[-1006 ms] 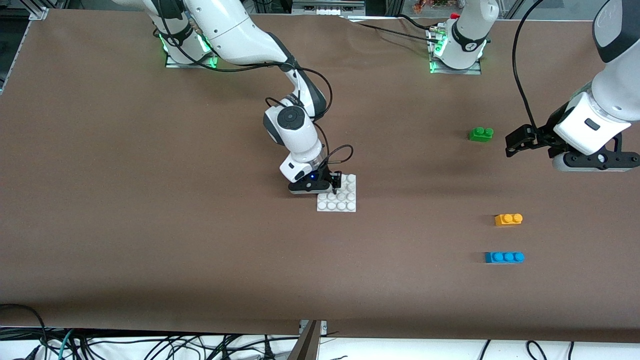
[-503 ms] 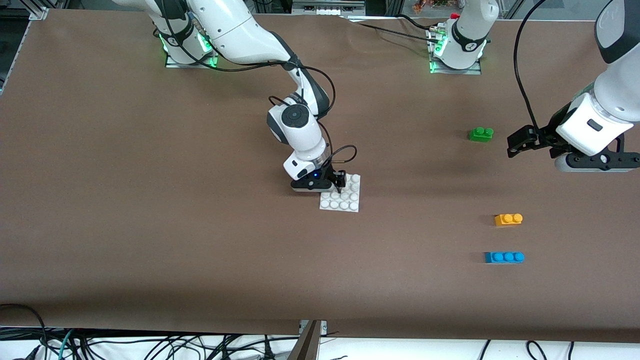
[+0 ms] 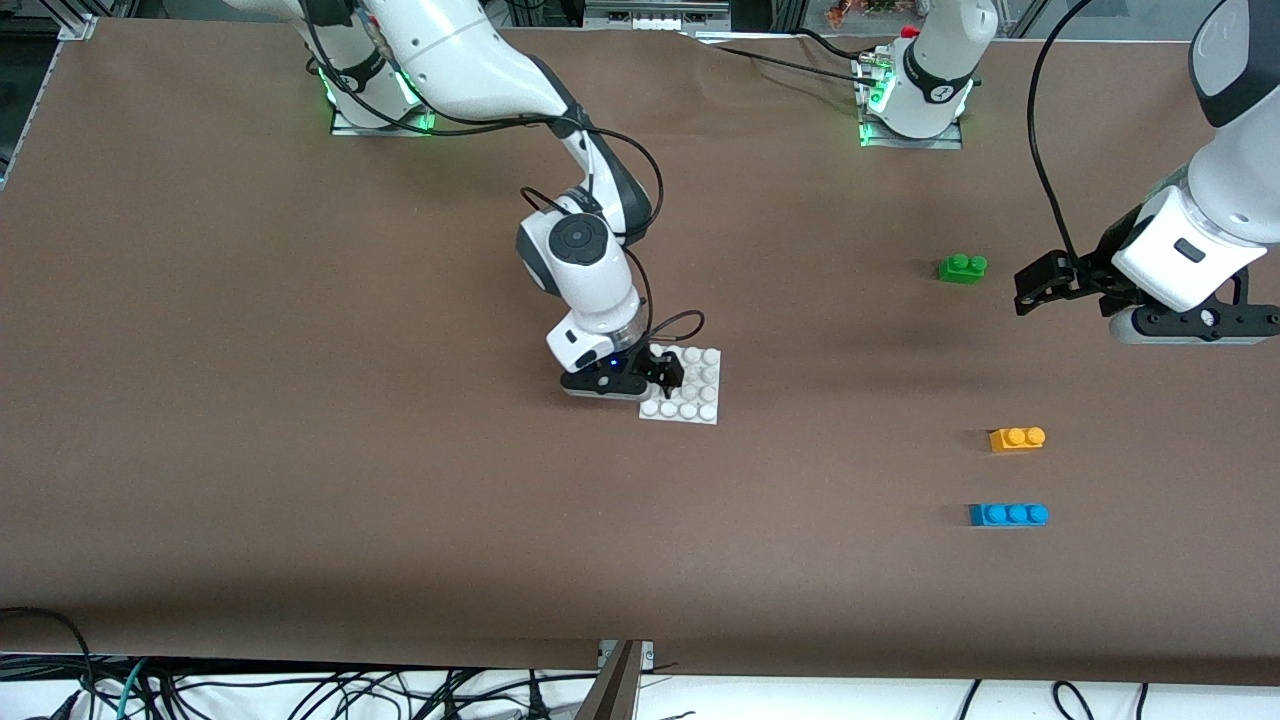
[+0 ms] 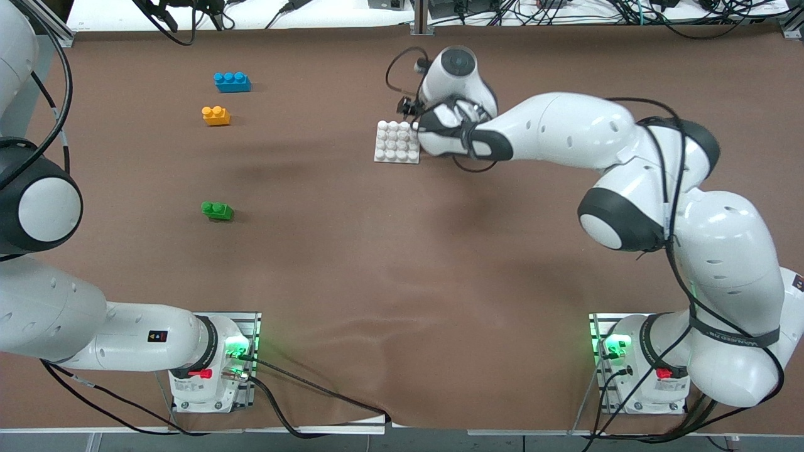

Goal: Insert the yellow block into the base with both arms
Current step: 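Open the right gripper to release the base plate, then raise the right gripper away while the left gripper reaches the yellow block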

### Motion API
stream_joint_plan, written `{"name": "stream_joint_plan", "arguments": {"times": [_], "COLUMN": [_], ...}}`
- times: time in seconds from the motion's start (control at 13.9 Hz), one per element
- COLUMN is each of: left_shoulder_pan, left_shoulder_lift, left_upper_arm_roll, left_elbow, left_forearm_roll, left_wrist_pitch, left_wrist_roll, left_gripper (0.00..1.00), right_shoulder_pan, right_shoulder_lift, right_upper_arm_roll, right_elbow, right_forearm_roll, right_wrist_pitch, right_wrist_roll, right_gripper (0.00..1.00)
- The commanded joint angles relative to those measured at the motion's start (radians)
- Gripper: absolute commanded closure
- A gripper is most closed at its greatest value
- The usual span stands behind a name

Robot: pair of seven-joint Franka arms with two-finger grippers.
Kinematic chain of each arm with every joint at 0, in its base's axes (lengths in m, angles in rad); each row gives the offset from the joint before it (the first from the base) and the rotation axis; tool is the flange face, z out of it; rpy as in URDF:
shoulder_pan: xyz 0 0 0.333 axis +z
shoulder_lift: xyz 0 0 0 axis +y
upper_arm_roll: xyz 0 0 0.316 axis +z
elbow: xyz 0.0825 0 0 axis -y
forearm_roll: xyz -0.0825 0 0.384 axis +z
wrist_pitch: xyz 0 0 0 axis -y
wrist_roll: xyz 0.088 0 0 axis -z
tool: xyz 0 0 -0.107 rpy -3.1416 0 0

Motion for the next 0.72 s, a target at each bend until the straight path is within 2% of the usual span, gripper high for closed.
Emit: {"name": "stream_joint_plan", "arguments": {"times": [0.0,0.14,0.43,0.65], "left_shoulder_pan": [0.007,0.007,0.011,0.054], "left_shoulder_lift": [0.018,0.019,0.057,0.126], "left_upper_arm_roll": [0.0,0.0,0.003,0.005], "left_elbow": [0.035,0.034,0.033,0.023], "left_forearm_roll": [-0.035,-0.033,-0.02,0.016], "left_wrist_pitch": [-0.025,-0.025,-0.018,0.056], "left_wrist_roll": [0.012,0.015,0.016,0.025], "left_gripper": [0.0,0.0,0.0,0.0], "right_shoulder_pan": [-0.011,-0.017,-0.037,-0.06], "right_shoulder_lift": [-0.124,-0.202,-0.353,-0.441], "right_upper_arm_roll": [-0.06,-0.139,-0.343,-0.502], "right_elbow": [-0.021,-0.023,-0.023,-0.024], "right_forearm_roll": [-0.007,-0.005,0.005,0.08], "right_wrist_pitch": [-0.19,-0.334,-0.636,-0.81], "right_wrist_roll": [-0.018,-0.116,-0.455,-0.726], "right_gripper": [0.0,0.0,0.0,0.0]}}
